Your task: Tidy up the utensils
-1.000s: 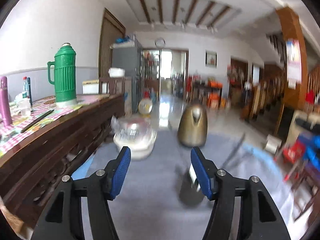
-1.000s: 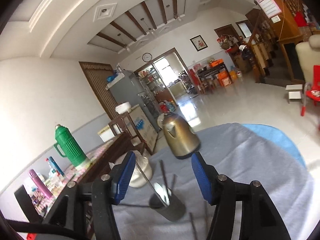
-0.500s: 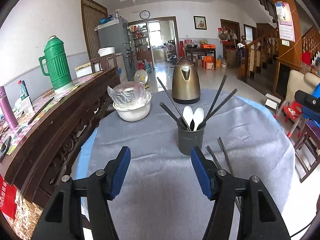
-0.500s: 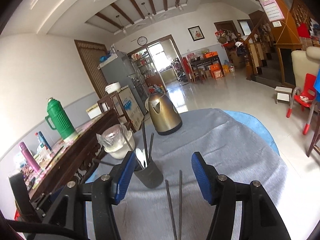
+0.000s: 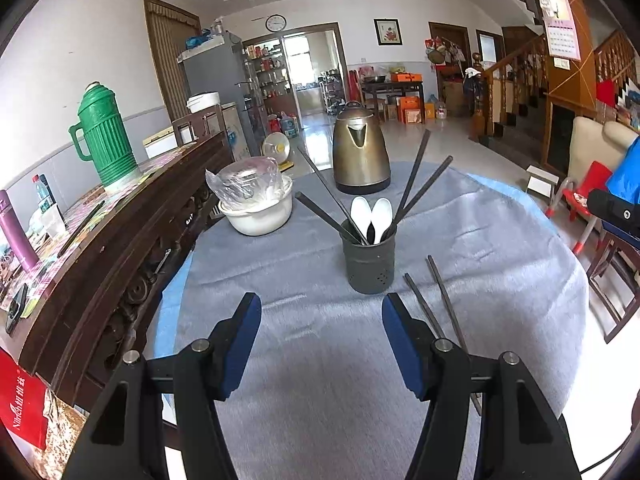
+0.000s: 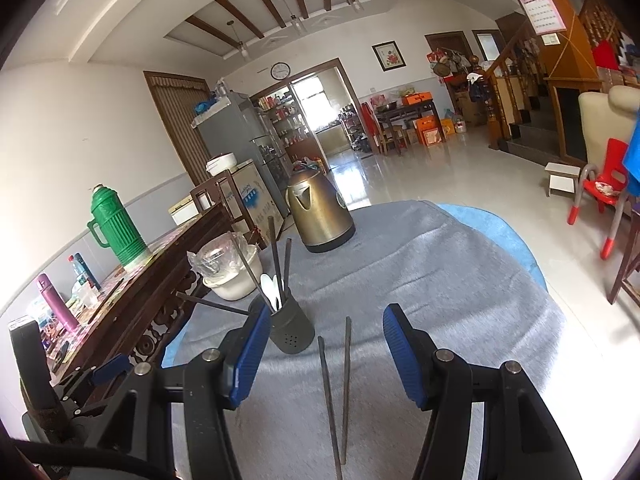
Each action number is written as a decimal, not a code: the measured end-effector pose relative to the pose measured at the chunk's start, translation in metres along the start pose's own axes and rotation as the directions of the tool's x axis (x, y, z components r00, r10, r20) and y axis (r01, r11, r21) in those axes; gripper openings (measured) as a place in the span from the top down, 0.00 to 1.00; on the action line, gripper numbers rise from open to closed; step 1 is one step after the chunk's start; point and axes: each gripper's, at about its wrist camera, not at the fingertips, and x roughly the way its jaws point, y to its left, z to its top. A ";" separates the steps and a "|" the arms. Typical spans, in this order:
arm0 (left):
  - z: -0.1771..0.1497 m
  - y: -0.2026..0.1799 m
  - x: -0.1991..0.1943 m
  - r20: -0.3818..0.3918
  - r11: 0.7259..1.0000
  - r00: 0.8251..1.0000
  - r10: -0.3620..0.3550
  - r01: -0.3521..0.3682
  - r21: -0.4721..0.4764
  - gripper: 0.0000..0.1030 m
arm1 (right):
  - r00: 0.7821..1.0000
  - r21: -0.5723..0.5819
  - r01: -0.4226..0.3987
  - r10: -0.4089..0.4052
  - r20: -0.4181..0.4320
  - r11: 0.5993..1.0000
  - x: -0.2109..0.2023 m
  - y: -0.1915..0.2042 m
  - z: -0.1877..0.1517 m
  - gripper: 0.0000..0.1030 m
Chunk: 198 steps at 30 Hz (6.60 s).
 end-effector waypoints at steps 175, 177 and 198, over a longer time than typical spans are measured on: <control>0.022 0.092 0.078 0.027 0.914 0.952 -0.305 0.301 -0.274 0.94 | 0.812 0.128 -0.012 0.084 -0.577 0.992 0.234 0.033 -0.070 0.83; 0.020 0.095 0.076 0.030 0.918 0.954 -0.297 0.294 -0.267 0.94 | 0.801 0.120 0.004 0.069 -0.595 0.993 0.249 0.035 -0.079 0.81; 0.012 0.098 0.064 0.040 0.923 0.952 -0.303 0.303 -0.238 0.94 | 0.765 -0.082 0.139 -0.160 -0.624 0.987 0.294 0.050 -0.104 0.93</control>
